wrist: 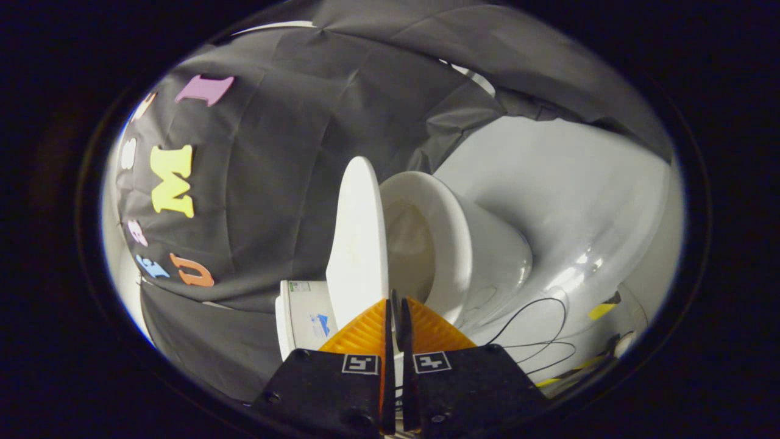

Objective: Open the toilet lid.

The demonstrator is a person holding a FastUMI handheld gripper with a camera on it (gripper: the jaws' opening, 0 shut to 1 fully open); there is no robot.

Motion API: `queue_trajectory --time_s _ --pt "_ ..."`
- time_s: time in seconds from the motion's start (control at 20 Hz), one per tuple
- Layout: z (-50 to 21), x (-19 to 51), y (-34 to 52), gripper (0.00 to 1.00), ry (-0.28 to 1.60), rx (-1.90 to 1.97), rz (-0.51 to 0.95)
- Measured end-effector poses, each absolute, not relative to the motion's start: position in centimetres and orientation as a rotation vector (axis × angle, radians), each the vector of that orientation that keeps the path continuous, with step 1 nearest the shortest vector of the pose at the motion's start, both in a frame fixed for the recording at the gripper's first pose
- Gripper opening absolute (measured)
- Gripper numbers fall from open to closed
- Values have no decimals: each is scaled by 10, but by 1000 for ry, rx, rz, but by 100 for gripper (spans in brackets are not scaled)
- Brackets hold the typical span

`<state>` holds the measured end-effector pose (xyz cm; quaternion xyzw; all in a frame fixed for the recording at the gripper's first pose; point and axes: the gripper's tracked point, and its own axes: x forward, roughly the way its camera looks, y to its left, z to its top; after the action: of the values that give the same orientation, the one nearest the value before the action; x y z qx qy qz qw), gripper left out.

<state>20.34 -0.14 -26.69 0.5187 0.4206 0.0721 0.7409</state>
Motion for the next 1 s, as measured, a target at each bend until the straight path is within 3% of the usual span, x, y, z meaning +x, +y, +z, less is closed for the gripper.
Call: queue_trajectory --time_s 1.0 --pt "-143 206 66 8 835 845 218"
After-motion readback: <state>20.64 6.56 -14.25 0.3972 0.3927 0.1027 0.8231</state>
